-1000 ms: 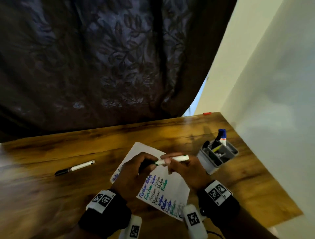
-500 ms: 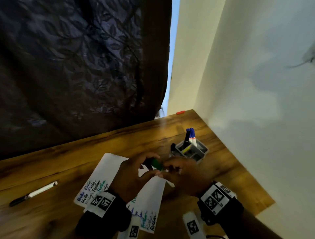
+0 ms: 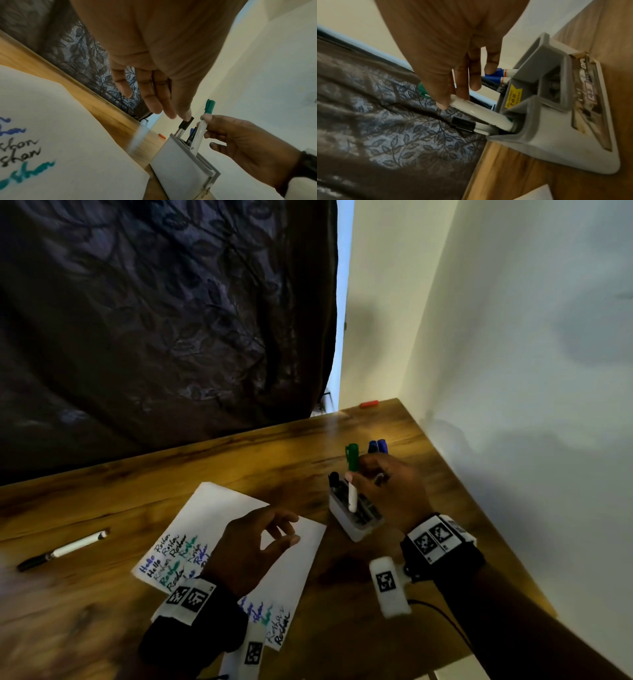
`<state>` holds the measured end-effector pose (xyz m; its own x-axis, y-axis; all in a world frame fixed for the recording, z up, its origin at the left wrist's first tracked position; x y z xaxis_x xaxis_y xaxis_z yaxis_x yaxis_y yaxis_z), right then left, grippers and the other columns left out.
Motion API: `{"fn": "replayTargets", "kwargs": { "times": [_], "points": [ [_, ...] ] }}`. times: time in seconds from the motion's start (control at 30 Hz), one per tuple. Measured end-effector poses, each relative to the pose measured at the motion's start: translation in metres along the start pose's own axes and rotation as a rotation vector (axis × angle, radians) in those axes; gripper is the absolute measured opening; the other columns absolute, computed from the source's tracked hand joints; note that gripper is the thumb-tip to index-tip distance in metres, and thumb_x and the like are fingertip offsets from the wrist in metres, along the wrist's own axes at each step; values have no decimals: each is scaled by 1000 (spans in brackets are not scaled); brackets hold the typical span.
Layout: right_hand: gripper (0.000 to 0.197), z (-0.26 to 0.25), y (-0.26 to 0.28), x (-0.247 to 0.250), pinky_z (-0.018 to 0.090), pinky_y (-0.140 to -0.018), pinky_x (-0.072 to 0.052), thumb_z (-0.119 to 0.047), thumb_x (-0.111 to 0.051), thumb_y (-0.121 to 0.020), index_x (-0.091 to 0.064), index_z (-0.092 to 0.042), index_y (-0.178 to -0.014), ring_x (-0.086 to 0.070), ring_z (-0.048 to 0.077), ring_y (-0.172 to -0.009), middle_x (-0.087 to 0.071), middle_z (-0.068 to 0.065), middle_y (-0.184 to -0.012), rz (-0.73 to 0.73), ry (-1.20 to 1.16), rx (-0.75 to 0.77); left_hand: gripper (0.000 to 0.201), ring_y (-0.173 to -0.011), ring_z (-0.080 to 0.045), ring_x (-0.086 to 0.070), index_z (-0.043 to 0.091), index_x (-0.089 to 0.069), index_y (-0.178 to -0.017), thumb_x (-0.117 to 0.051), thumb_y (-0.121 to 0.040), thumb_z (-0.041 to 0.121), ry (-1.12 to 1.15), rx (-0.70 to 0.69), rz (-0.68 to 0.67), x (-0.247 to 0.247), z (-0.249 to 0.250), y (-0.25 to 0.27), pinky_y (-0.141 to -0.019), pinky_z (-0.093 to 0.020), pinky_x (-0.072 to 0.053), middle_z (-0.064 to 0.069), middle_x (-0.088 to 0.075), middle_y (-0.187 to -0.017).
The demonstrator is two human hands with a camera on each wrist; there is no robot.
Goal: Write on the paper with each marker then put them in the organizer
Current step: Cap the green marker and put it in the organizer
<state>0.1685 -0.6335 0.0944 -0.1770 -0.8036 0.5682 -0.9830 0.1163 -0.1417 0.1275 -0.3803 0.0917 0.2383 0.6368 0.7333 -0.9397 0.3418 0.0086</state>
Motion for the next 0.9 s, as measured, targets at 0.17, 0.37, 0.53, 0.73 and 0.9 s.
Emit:
{"fn": "replayTargets", "kwargs": {
  "times": [0.17, 0.37, 0.53, 0.73, 0.9],
  "points": [
    [27, 15, -5, -15, 25, -79, -49, -42, -73, -83, -70, -21, -99, -58, 5, -89, -61, -14, -93, -68, 173, 61, 20, -95, 6, -58, 33, -62, -106, -68, -87, 36, -21, 35, 17, -3, -3, 4, -72, -7, -41, 21, -65, -91],
    [29, 26, -4, -22, 27, -86, -41, -46, -72, -82, -71, -19, -92, -56, 16, -99, -66, -5, -97, -80, 272, 96, 19, -96, 8, -57, 37, -59, -103, -69, -86, 35, -12, 57, 29, -2, -9, 8, -72, -8, -41, 23, -64, -90],
    [26, 20, -6, -22, 36, -89, -47, -45, -69, -83, -72, -20, -89, -58, 17, -95, -67, -6, -96, -67, 256, 94, 19, -91, 8, -59, 41, -57, -101, -68, -86, 37, -5, 54, 29, 1, -15, 9, -76, -11, -44, 23, -65, -88],
    [28, 12, -5, -21, 33, -93, -43, -40, -71, -85, -74, -16, -97, -60, 17, -97, -71, -2, -100, -107, 365, 103, 19, -90, 7, -60, 44, -56, -100, -68, -86, 37, -9, 20, 13, 10, -26, 10, -79, -14, -46, 23, -65, -88],
    [37, 8, -1, -18, 25, -86, -38, -42, -71, -84, -69, -24, -117, -52, 8, -100, -66, -5, -113, -74, 346, 0, 20, -91, 8, -59, 39, -60, -104, -68, -87, 35, 14, 35, -6, 26, -43, 15, -77, -11, -43, 22, -66, -89]
  ]
}}
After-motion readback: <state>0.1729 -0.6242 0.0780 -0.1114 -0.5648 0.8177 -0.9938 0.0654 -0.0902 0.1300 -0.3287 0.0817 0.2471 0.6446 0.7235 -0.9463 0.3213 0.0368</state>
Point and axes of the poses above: each hand's wrist, its own y-axis away from the middle knuckle, its own x-axis out of the back of the hand, z = x × y, the point moved 2 cm from there along -y, towards the middle knuckle
